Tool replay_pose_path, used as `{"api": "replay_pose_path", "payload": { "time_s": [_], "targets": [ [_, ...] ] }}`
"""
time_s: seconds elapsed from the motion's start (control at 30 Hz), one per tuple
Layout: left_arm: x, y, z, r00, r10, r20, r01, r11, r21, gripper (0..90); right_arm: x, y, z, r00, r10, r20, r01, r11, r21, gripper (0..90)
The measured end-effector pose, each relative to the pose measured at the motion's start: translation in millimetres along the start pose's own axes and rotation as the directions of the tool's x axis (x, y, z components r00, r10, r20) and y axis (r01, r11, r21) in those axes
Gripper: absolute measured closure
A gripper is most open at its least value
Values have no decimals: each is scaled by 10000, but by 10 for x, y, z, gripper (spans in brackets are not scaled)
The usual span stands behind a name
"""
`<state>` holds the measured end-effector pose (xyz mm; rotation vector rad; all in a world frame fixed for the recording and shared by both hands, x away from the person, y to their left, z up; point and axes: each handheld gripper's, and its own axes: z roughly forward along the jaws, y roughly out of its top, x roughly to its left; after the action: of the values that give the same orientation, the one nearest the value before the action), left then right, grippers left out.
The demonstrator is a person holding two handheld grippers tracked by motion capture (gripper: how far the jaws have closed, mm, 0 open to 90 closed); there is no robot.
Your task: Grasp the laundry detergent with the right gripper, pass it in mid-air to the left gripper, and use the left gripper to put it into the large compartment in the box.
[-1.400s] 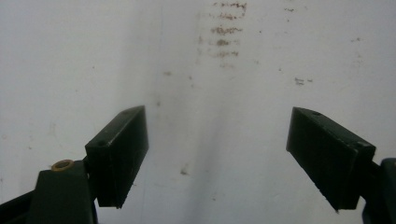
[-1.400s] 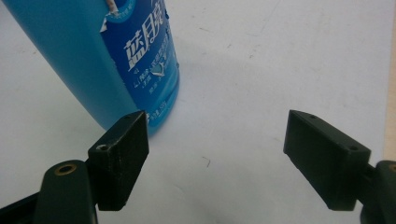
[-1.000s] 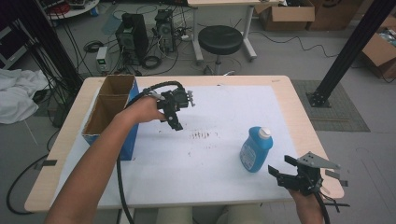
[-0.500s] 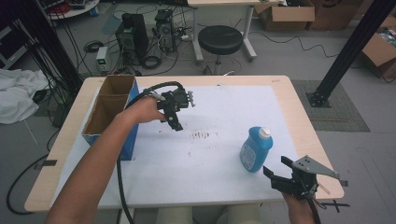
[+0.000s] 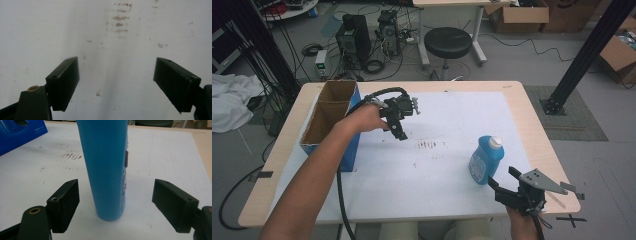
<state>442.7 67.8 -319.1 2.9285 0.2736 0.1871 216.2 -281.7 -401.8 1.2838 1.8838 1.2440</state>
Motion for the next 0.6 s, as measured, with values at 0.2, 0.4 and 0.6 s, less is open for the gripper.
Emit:
{"api": "replay_pose_path", "payload": {
  "time_s": [0.2,0.4,0.6],
  "targets": [
    [2,-12,4,10000,-26,22,26,10000,-19,216,71,50,35,9999,-108,-23,107,9999,-107,216],
    [5,-22,3,10000,-45,20,45,10000,6,216,102,84,60,9999,-97,82,99,9997,-242,216],
    [8,-16,10,10000,-15,19,15,10000,-15,216,107,115,103,9998,7,193,-1,9996,-300,216]
  ]
}}
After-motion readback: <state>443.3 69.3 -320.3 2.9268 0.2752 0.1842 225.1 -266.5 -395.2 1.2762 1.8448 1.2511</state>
